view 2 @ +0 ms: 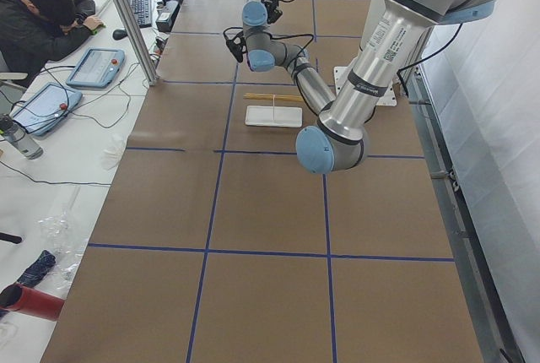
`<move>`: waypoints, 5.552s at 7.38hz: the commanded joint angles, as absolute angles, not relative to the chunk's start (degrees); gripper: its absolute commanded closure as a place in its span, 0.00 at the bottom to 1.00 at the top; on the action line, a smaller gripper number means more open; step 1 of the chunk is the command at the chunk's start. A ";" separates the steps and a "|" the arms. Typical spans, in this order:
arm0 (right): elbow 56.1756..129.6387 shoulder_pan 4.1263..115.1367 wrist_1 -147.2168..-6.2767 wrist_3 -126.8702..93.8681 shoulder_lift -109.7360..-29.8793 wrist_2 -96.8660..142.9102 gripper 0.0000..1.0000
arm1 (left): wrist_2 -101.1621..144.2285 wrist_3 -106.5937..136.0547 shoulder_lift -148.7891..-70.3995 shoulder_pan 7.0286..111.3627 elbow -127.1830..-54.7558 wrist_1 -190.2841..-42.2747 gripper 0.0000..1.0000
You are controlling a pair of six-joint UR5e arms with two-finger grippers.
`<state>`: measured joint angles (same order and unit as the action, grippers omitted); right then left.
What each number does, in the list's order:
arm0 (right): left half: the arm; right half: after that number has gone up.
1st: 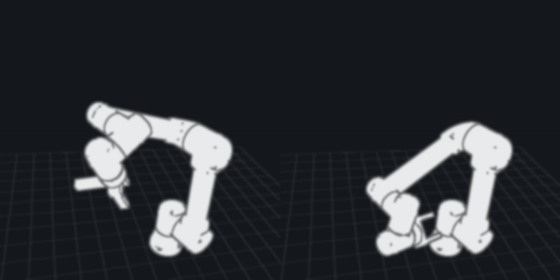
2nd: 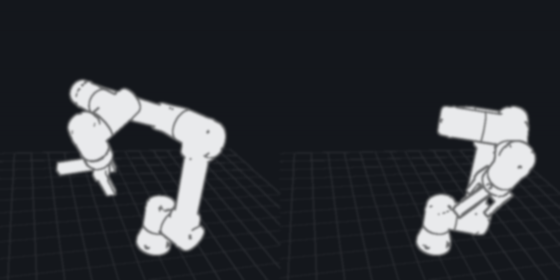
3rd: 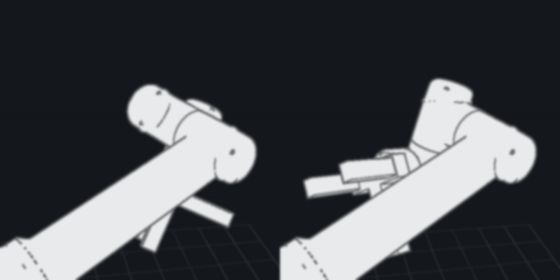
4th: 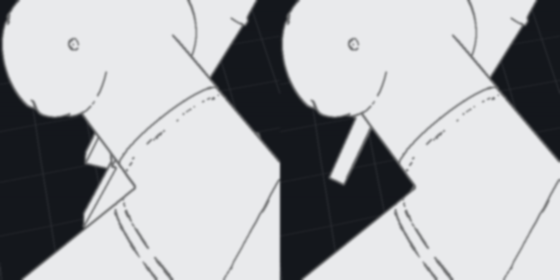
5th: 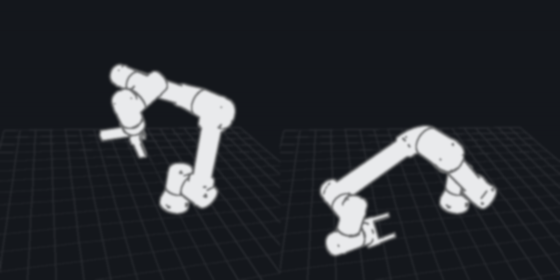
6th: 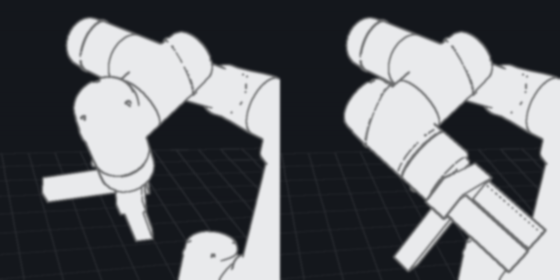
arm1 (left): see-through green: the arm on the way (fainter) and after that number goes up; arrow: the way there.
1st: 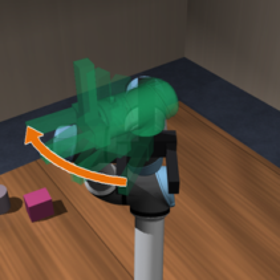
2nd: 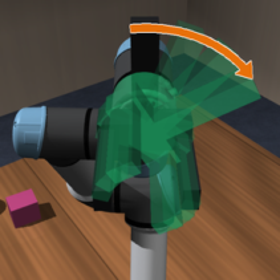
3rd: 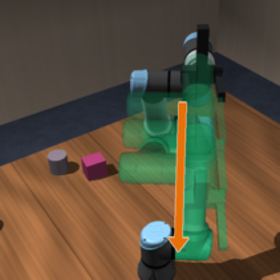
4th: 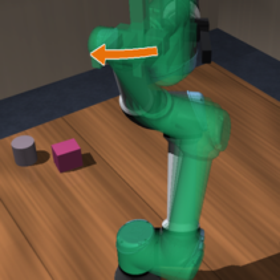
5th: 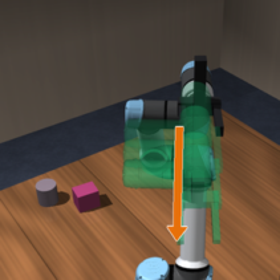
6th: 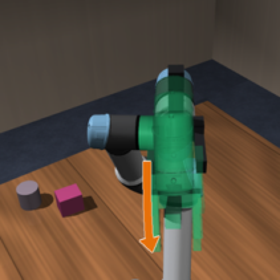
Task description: Hang towel on rack
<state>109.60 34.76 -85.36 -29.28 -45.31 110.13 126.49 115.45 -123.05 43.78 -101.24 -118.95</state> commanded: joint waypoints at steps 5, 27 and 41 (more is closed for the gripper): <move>110.65 34.36 -86.21 -29.26 -47.45 111.52 0.00 | 126.56 115.31 -122.52 44.21 -102.21 -119.36 1.00; 107.41 73.35 -106.09 10.70 -82.31 127.88 0.00 | 124.10 55.76 -90.12 55.42 -106.79 -118.74 0.00; 99.75 92.02 -105.82 18.72 -93.25 130.25 0.00 | 131.04 -6.59 -86.22 89.38 -98.69 -86.57 0.00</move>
